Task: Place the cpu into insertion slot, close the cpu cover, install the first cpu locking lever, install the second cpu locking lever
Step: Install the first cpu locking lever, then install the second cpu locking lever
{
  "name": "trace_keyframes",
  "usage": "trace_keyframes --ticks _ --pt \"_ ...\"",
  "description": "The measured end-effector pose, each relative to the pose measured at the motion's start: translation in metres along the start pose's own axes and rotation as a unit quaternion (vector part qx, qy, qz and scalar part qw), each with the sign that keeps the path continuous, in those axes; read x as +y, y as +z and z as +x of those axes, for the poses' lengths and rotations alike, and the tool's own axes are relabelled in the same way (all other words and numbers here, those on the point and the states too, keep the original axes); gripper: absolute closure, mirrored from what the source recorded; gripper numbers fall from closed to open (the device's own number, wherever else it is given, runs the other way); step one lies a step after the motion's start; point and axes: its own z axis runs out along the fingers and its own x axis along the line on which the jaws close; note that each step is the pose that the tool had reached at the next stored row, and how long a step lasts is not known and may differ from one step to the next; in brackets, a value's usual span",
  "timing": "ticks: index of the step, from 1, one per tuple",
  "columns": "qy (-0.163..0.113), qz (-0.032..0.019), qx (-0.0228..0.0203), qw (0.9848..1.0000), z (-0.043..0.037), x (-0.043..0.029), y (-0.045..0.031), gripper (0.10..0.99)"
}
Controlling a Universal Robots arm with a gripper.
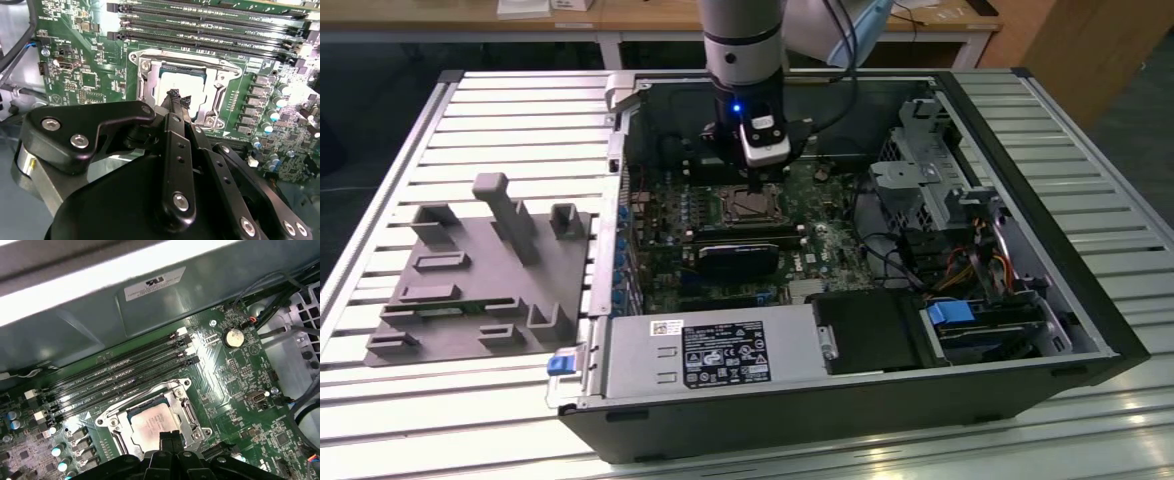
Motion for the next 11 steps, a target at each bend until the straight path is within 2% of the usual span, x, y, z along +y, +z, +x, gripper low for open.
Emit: trace_keyframes --ticks 5,11 --pt "0.0 0.0 0.0 1.0 -0.0005 0.0 -0.0032 0.984" --pt "0.0 0.0007 -0.0003 1.0 -0.0007 -0.0001 -0.0036 0.984"
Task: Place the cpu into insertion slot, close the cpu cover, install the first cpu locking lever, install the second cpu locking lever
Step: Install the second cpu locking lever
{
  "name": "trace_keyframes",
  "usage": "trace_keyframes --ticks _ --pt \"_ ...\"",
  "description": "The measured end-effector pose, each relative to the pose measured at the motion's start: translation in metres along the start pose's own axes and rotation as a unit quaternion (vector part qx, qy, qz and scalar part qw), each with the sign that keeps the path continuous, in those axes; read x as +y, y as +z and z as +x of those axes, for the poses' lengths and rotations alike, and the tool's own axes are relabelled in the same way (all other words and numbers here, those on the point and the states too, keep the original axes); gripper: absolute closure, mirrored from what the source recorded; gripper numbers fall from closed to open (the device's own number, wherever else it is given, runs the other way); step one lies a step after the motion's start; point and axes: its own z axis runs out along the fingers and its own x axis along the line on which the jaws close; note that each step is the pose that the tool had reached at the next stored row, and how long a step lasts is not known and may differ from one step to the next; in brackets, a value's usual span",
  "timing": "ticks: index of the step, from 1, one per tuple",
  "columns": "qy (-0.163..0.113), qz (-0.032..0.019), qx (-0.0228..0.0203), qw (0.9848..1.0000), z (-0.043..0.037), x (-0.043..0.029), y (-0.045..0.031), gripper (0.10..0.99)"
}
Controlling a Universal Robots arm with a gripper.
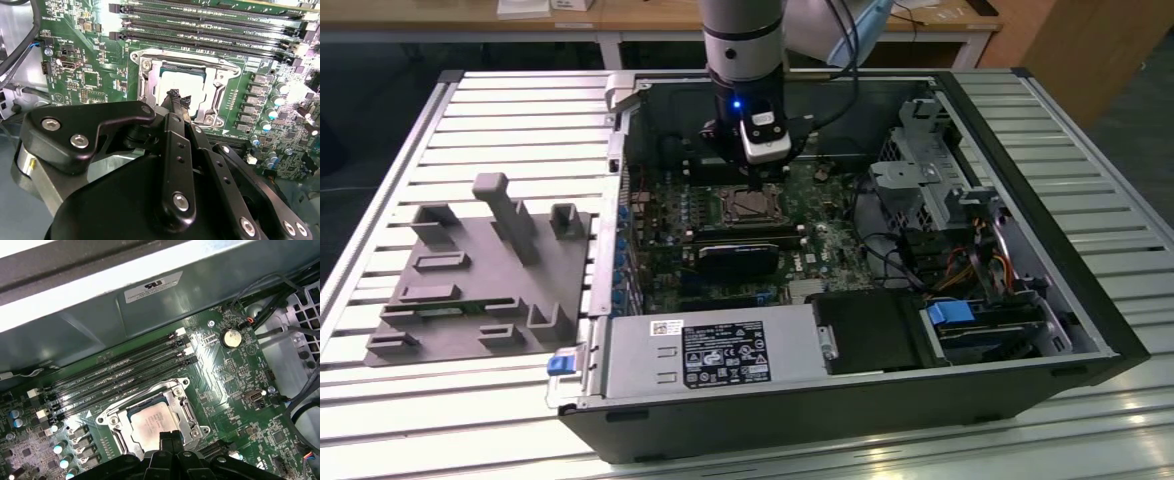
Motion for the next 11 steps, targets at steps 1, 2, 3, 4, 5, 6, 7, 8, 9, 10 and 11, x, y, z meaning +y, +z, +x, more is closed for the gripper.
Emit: trace_keyframes --ticks 1,2,3,4,5,6,7,8,9,10,11 --pt "0.0 0.0004 -0.0001 1.0 0.0 -0.0002 -0.0002 0.984" --pt "0.0 0.0006 -0.0002 1.0 -0.0002 -0.0006 -0.0004 0.984" --pt "0.0 0.0008 -0.0003 1.0 -0.0005 -0.0011 -0.0005 0.984" --pt "0.0 0.001 -0.0004 1.0 -0.0007 -0.0017 -0.0006 0.984" --pt "0.0 0.0011 -0.0004 1.0 -0.0011 -0.0025 -0.0007 0.984" --pt "0.0 0.001 -0.0005 1.0 -0.0016 -0.0035 -0.0008 0.984" --pt "0.0 0.001 -0.0005 1.0 -0.0023 -0.0049 -0.0008 0.984" --pt "0.0 0.0011 -0.0005 1.0 -0.0029 -0.0064 -0.0008 0.984" --pt "0.0 0.0011 -0.0005 1.0 -0.0036 -0.0078 -0.0008 0.984" --pt "0.0 0.0011 -0.0005 1.0 -0.0042 -0.0092 -0.0009 0.984" --pt "0.0 0.001 -0.0005 1.0 -0.0049 -0.0107 -0.0008 0.984"
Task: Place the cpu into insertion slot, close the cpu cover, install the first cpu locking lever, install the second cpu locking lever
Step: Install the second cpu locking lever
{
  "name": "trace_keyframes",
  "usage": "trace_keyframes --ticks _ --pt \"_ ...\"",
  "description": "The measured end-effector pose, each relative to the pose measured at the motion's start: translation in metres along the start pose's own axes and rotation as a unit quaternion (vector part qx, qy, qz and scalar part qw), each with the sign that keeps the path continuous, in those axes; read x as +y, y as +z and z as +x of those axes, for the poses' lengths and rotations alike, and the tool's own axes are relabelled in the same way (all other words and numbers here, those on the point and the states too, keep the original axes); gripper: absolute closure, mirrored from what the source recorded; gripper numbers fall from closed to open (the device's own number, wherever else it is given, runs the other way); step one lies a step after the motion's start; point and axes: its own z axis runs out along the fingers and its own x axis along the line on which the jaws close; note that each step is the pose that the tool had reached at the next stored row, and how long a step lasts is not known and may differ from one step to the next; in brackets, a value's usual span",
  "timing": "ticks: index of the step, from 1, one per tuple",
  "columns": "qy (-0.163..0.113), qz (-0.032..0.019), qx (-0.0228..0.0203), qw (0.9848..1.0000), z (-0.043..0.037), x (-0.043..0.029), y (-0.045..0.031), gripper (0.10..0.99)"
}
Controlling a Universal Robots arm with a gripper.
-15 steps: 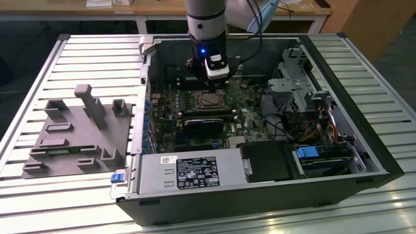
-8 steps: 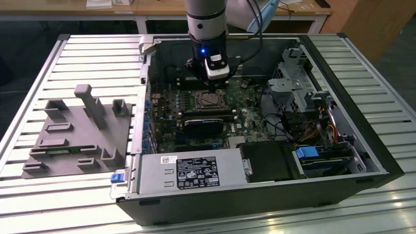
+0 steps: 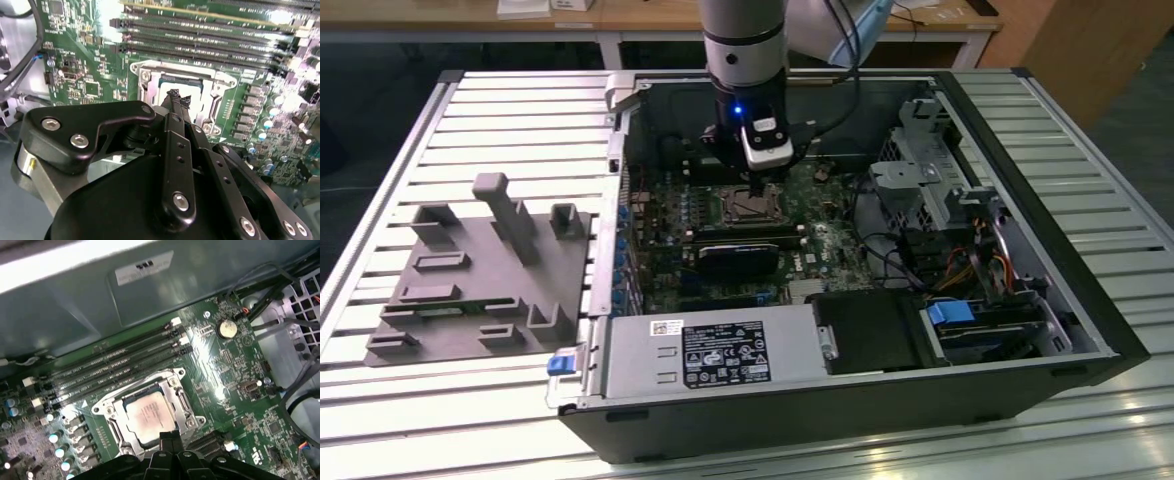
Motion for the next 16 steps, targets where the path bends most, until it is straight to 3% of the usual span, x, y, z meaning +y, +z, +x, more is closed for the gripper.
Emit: trace_keyframes --ticks 10,16 --pt "-0.004 -0.0005 0.0003 1.0 -0.0054 -0.0135 -0.0001 0.984" --pt "-0.022 -0.0024 0.0014 0.9998 -0.0047 -0.0162 0.0002 0.984"
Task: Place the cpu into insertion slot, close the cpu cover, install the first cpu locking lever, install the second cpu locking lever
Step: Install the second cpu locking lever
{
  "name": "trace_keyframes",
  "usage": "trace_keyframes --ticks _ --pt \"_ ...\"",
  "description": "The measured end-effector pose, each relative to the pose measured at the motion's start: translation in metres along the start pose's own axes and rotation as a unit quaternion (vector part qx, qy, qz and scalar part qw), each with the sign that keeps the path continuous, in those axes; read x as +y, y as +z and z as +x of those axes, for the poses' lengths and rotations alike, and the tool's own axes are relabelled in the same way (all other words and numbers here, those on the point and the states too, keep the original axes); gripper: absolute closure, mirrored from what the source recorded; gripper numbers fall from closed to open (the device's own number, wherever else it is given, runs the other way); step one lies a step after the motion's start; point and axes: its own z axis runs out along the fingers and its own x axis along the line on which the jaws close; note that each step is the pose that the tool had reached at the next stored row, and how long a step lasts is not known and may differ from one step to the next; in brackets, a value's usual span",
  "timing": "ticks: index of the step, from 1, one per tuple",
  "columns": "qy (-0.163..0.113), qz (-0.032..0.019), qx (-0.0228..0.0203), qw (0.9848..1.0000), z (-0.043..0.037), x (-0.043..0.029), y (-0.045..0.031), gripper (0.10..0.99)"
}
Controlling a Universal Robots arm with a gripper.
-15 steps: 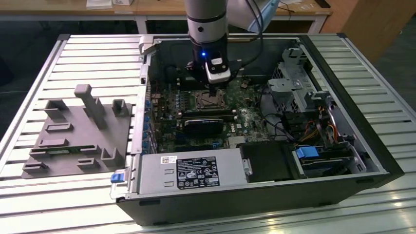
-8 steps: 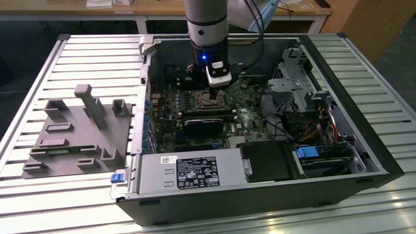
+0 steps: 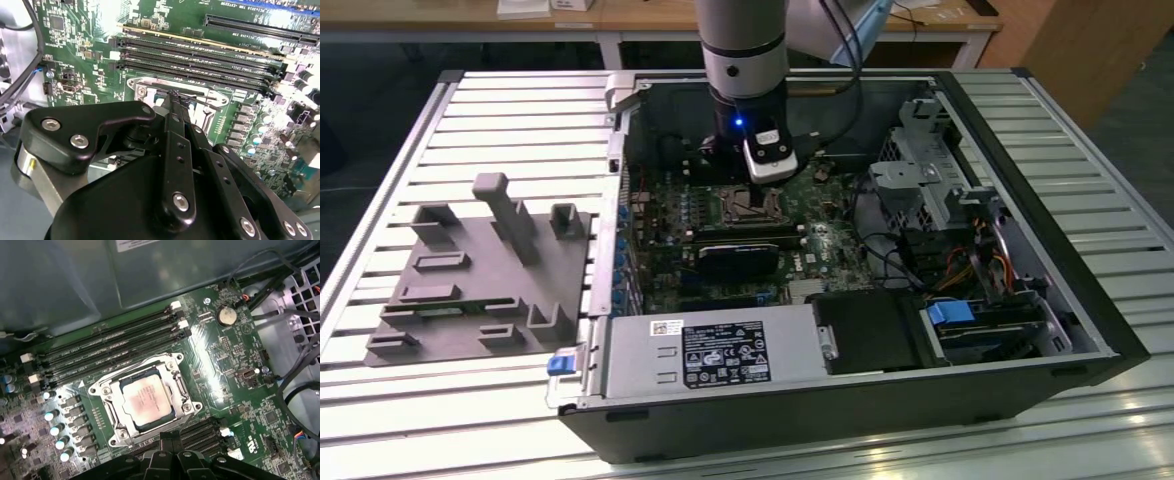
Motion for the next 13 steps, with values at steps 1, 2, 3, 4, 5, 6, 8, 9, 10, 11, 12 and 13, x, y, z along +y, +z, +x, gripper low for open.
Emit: trace_keyframes --ticks 1,2,3,4,5,6,8,9,10,11,12,13 --pt "-0.005 -0.0004 0.0003 1.0 0.0001 -0.0001 0.0001 0.984" --pt "-0.01 -0.0008 0.0009 1.0 0.0003 -0.0002 0.0003 0.984" --pt "-0.014 -0.0011 0.0016 0.9999 0.0005 -0.0003 0.0005 0.984" --pt "-0.018 -0.0013 0.0021 0.9998 0.0006 -0.0007 0.0007 0.984" --pt "-0.02 -0.0014 0.0024 0.9998 0.0006 -0.0015 0.0009 0.984" --pt "-0.021 -0.0016 0.0026 0.9998 0.0005 -0.0024 0.0011 0.984" --pt "-0.023 -0.0019 0.0028 0.9997 0.0003 -0.0049 0.0013 0.984" --pt "-0.024 -0.002 0.0029 0.9997 0.0002 -0.0063 0.0013 0.984" --pt "-0.025 -0.0021 0.0029 0.9997 0.0001 -0.0078 0.0013 0.984" --pt "-0.026 -0.0023 0.003 0.9996 0.0002 -0.0093 0.0013 0.984" --pt "-0.028 -0.0025 0.0031 0.9996 0.0005 -0.0105 0.0014 0.984" --pt "-0.03 -0.0028 0.0033 0.9995 0.0008 -0.0111 0.0015 0.984"
